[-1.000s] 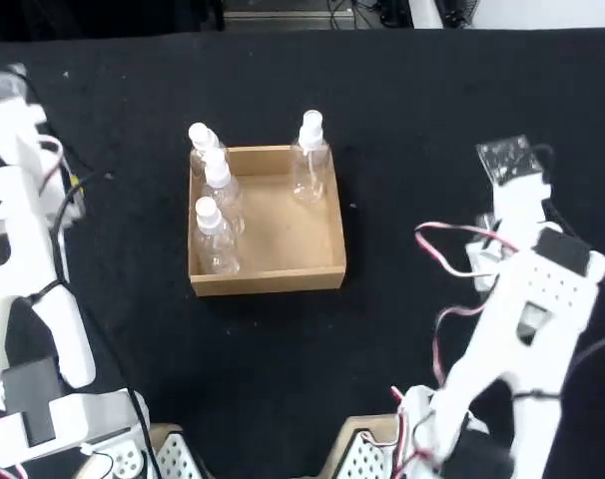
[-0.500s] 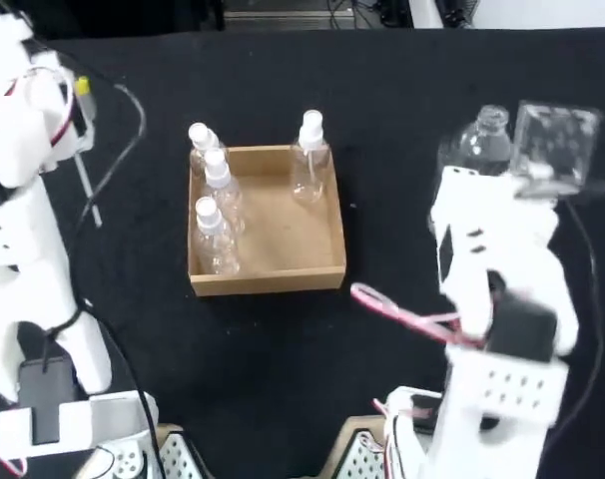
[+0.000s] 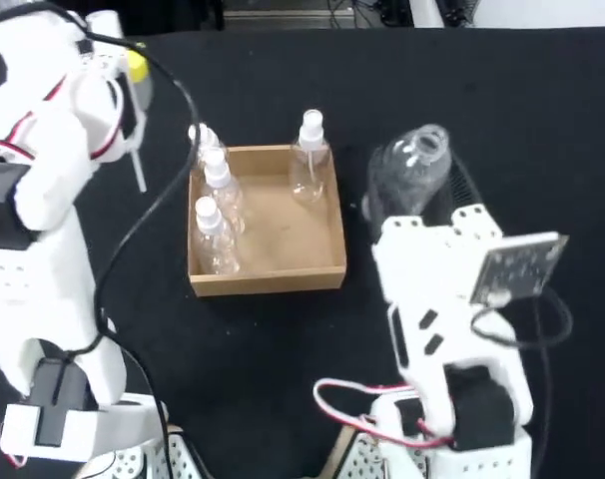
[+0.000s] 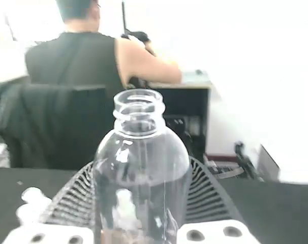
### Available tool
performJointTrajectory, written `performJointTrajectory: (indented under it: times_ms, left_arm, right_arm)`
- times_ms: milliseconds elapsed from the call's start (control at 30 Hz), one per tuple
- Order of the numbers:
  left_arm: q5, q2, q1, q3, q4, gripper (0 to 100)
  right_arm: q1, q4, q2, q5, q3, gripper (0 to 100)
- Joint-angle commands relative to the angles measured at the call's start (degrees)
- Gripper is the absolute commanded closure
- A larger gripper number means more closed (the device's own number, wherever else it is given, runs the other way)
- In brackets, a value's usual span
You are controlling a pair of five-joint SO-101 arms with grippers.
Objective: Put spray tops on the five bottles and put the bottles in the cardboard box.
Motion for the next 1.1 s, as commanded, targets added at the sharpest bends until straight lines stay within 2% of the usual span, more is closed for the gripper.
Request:
performJointTrajectory:
  times_ms: [0, 167, 433, 700, 900, 1067]
  left_arm:
    - [0.18, -2.55, 5.93, -4.26, -6.33, 97]
    - [0.18, -2.55, 10.68, -9.36, -9.67, 97]
    - [-0.09, -2.55, 14.02, -15.08, -0.88, 96]
    - [0.09, -2.55, 14.02, -18.24, 1.05, 96]
    - [0.09, -2.02, 14.02, -18.15, 1.14, 96]
    - [0.09, -2.37, 14.02, -18.15, 1.14, 96]
  right_arm:
    - [-3.87, 0.44, -3.21, -0.53, -0.04, 97.3]
    - [-7.3, 0.18, -4.97, -0.53, 0.92, 97.3]
    - [-9.93, -4.48, -8.66, -0.18, 7.34, 97.3]
    - [-10.2, -8.09, -11.65, -0.44, 13.85, 97.3]
    - [-17.32, -8.09, -12.79, 0.26, 17.71, 97.3]
    - [-17.85, -8.09, -14.37, 4.04, 19.56, 97.3]
